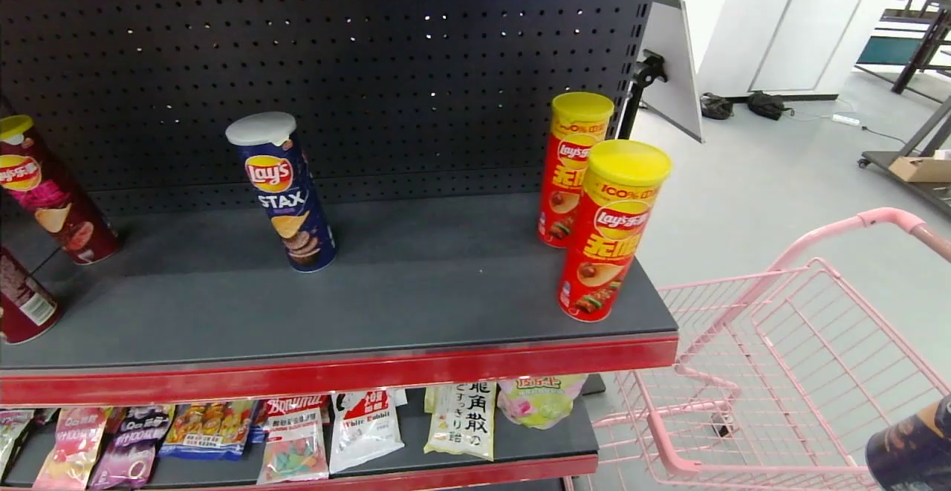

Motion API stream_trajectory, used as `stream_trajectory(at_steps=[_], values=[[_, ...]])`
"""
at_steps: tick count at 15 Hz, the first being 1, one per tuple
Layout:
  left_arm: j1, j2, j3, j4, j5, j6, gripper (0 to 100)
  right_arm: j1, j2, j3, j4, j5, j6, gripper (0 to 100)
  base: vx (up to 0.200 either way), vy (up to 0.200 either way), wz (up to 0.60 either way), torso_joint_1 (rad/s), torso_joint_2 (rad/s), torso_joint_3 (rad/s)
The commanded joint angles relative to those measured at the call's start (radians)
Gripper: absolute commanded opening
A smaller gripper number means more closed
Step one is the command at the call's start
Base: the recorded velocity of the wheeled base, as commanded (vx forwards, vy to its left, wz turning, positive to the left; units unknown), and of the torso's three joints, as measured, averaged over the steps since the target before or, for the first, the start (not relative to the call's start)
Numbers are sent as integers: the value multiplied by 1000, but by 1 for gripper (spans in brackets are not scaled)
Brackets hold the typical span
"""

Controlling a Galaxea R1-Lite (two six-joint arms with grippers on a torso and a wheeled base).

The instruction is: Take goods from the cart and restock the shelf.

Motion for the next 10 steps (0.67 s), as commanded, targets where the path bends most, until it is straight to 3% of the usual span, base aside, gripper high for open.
stream_trajectory(at_steps=[1, 7, 10], values=[[0, 1, 0, 0, 0, 2, 100, 3, -35, 3, -1, 3, 9, 0, 0, 0, 0, 0, 0, 0], [0, 1, 0, 0, 0, 5, 100, 0, -138, 24, 8, 3, 78, 0, 0, 0, 0, 0, 0, 0], [0, 1, 0, 0, 0, 5, 100, 34, -143, 20, 8, 15, 103, 0, 0, 200, 0, -1, -6, 2]])
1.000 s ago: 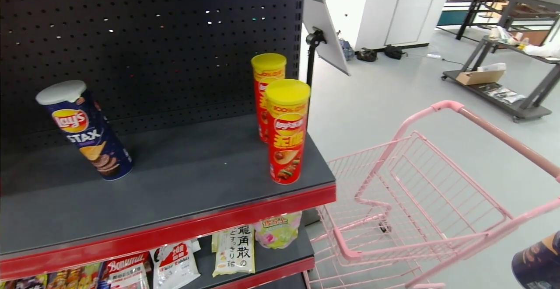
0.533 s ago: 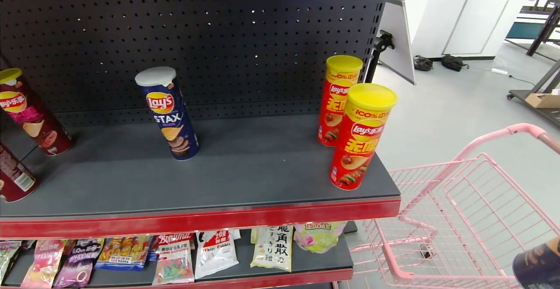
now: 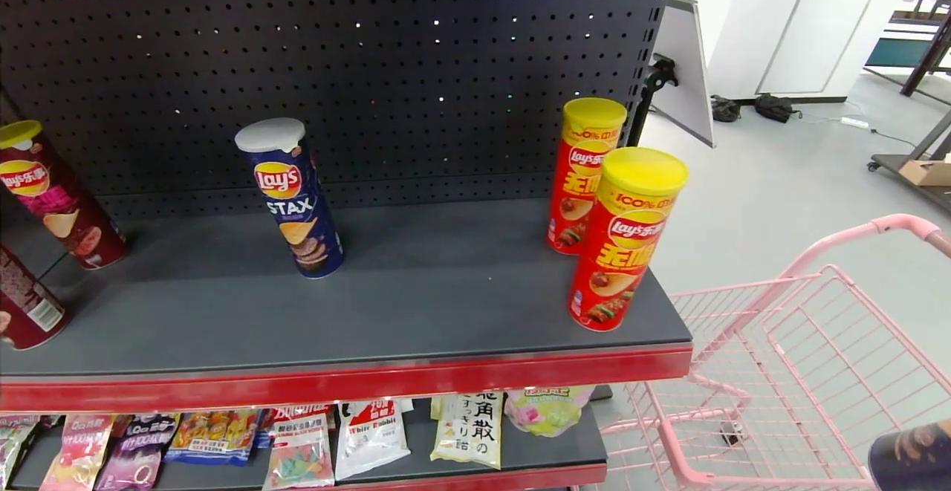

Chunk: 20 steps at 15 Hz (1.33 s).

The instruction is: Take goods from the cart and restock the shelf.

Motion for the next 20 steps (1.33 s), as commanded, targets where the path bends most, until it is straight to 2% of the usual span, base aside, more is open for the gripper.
stream_trajectory(at_steps=[1, 13, 19, 20], values=[[0, 1, 0, 0, 0, 0, 100, 21, -33, 4, 1, 1, 9, 0, 0, 200, 0, 12, 7, 2], [0, 1, 0, 0, 0, -2, 100, 25, -59, 42, 1, 4, 9, 0, 0, 200, 0, 2, 3, 2], [0, 1, 0, 0, 0, 0, 100, 27, -59, 48, 1, 25, 9, 0, 0, 0, 0, 0, 0, 0], [0, 1, 0, 0, 0, 0, 100, 27, -57, 50, 1, 32, 8, 0, 200, 0, 0, 2, 2, 7]])
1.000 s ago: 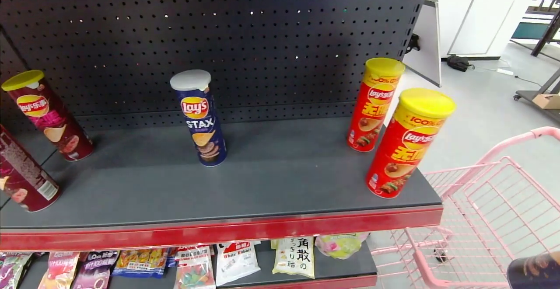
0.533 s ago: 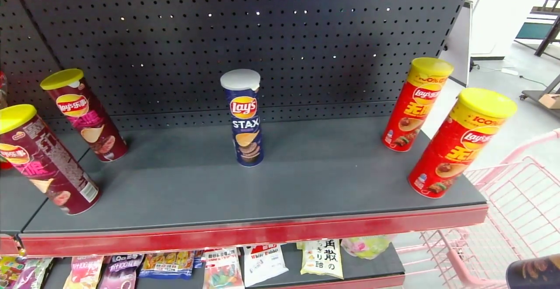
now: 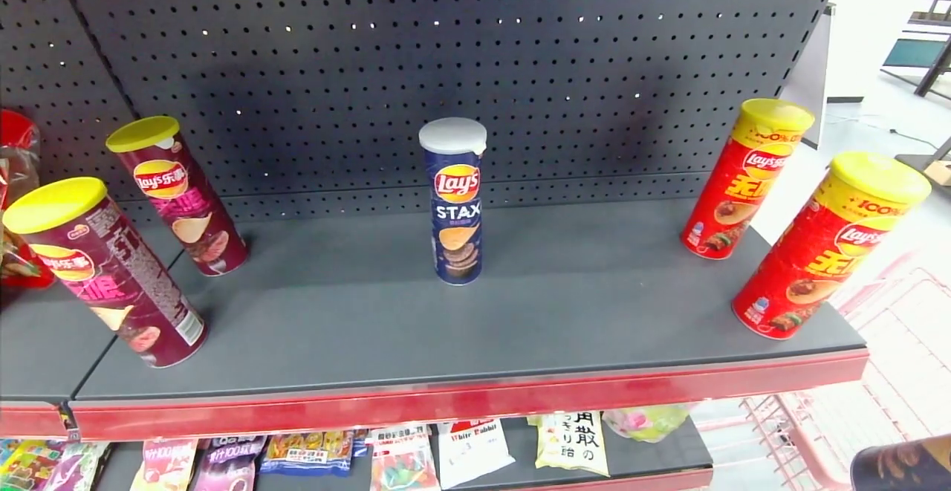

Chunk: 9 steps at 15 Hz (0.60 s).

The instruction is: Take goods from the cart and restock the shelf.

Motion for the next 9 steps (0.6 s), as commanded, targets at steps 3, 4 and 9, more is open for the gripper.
stream_trajectory(at_steps=[3, 4, 9], values=[[0, 1, 0, 0, 0, -1, 100, 5, 22, -6, 0, 69, -3, 0, 133, 0, 0, -8, 3, 2], [0, 1, 0, 0, 0, -1, 100, 8, 39, -12, 0, 99, -4, 0, 0, 0, 0, 0, 0, 0], [0, 1, 0, 0, 0, -4, 100, 85, 94, -37, 0, 187, -27, 0, 0, 0, 0, 0, 0, 0]])
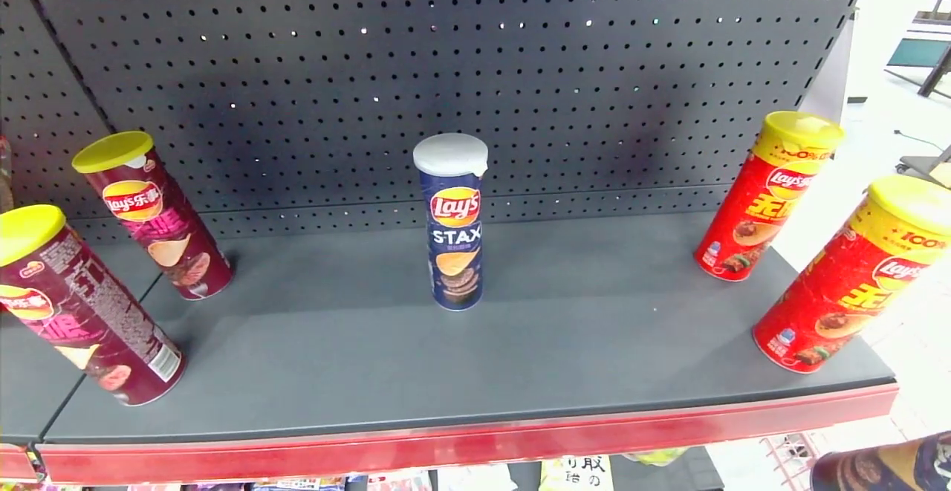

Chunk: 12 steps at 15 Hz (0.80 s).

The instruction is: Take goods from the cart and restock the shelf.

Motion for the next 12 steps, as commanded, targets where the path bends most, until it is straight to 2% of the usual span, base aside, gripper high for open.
stream_trajectory(at_steps=[1, 4, 6, 8, 9, 10, 11, 12], values=[[0, 2, 0, 0, 0, 2, 100, 87, 67, -34, 0, 3, -15, 0, 0, 0, 0, 0, 0, 0], [-10, 41, -2, 0, -9, 22, 100, 170, 170, -96, -7, 1, -17, 0, 0, 0, 0, 0, 0, 0], [-14, 38, -3, -3, -85, 58, 100, 242, 215, -116, -9, 17, -17, 0, 0, 0, 0, 0, 0, 0], [-12, 39, -18, -9, -106, 71, 100, 305, 253, -106, -11, 9, -17, 0, 0, 0, 0, 0, 0, 0], [-20, 150, -166, -15, -123, 58, 100, 307, 273, -113, -11, 12, -17, 0, 0, 0, 0, 0, 0, 0], [-21, 401, -376, -17, -129, -24, 100, 311, 296, -123, -14, 15, -17, 0, 0, 0, 0, 0, 0, 0], [-40, 535, -505, -21, -163, -77, 100, 311, 313, -130, -14, 17, -17, 0, 0, 0, 0, 0, 0, 0], [-69, 599, -535, -27, -215, -57, 100, 313, 317, -133, -14, 17, -17, 0, 0, 0, 0, 0, 0, 0]])
